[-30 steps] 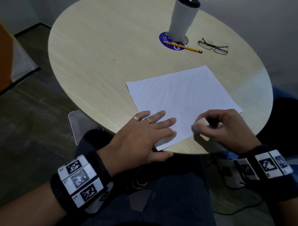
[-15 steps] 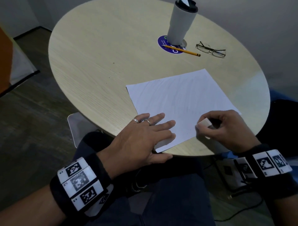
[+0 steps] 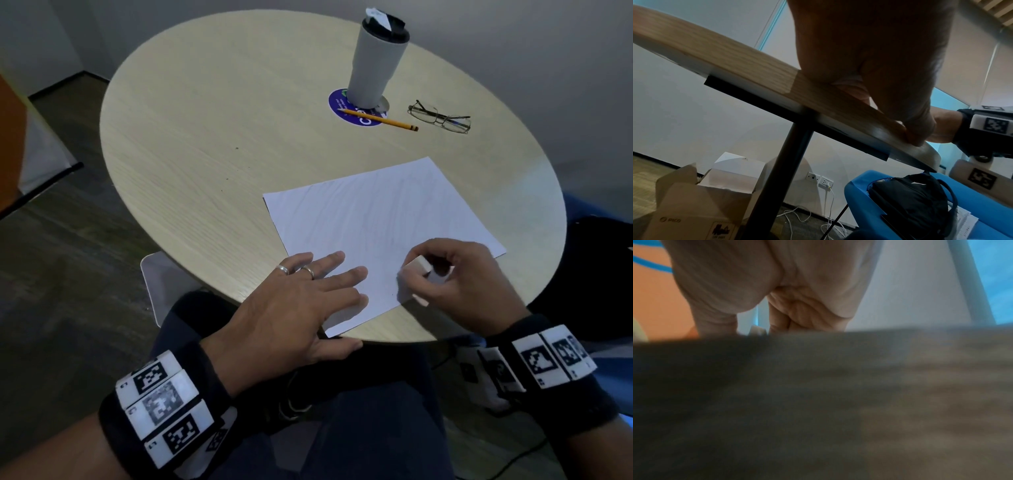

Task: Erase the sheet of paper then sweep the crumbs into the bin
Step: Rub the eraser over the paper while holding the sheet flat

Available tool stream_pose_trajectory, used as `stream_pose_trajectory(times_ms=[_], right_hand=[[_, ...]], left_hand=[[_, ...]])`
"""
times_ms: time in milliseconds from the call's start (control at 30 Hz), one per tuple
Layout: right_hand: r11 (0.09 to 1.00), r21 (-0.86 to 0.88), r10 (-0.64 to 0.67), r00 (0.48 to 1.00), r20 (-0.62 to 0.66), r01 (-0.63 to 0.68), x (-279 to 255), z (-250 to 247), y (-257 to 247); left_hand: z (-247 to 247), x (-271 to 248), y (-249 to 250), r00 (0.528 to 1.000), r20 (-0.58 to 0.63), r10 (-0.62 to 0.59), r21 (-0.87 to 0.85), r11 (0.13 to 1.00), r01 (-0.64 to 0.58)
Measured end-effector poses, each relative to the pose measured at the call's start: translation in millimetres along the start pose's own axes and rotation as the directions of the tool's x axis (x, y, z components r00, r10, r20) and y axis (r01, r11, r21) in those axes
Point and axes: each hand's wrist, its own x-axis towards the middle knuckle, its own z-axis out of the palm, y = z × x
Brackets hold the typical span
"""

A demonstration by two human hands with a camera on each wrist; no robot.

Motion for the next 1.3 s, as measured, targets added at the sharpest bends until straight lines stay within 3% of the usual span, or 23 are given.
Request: stream_pose_trajectory(times_ms=[67,267,400,533,600,733,867,933,1067,1200,1300], right_hand=[[0.998,-0.032,-0.060,0.998,0.002,0.061,-4.7,13.4,-7.9],[0.999,-0.027,0.039,0.994,-0.105,-0.042,6.1,-0.9,18.3],[0.999,0.023,-0.036,0.999,-0.036,0.037,-3.4,16.8,-5.3],[0.989,0.105,0.115,0.989,-0.095,-0.105,9.1,6.2,18.0],[0.995,0.054,0.086,0.986,-0.141,-0.079,9.8,7.1,17.8],[1.000,0.003,-0.021,0.996,-0.084,0.021,-0.8,24.9,-8.6],[0.991,0.104,0.095,0.986,-0.139,-0.081,8.2,13.8,13.4],[0.997,0.061,0.062,0.983,-0.172,-0.052,9.7,11.4,17.4],[0.999,-0.031,-0.045,0.993,-0.109,0.041,2.1,23.6,0.7],[0.997,0.054,0.067,0.985,-0.160,-0.059,11.7,12.6,18.9],[1.000,0.022,0.020,0.991,-0.132,-0.017,9.8,9.8,15.0]], left_hand=[[0.0,0.0,-0.4,1.000,0.006,-0.001,0.002,1.000,0.001],[-1.3,-0.3,0.6,1.000,0.011,-0.001,-0.004,1.000,0.001],[-1.3,0.1,0.0,1.000,0.018,-0.005,0.000,1.000,0.005],[-3.2,-0.1,1.0,0.999,0.031,-0.011,-0.034,0.999,0.013],[-3.9,-0.2,1.4,0.999,0.044,-0.016,-0.036,0.999,0.018],[-3.9,0.4,0.9,0.998,0.057,-0.018,-0.036,0.999,0.020],[-3.0,0.8,1.1,0.998,0.053,-0.018,-0.045,0.999,0.020],[-3.3,0.5,1.3,0.999,0.049,-0.022,-0.044,0.999,0.024],[-3.1,0.0,1.4,0.999,0.045,-0.022,-0.044,0.999,0.024],[-2.1,0.8,1.0,0.999,0.047,-0.023,-0.052,0.998,0.025],[-1.7,0.8,0.9,0.999,0.036,-0.018,-0.044,0.999,0.020]])
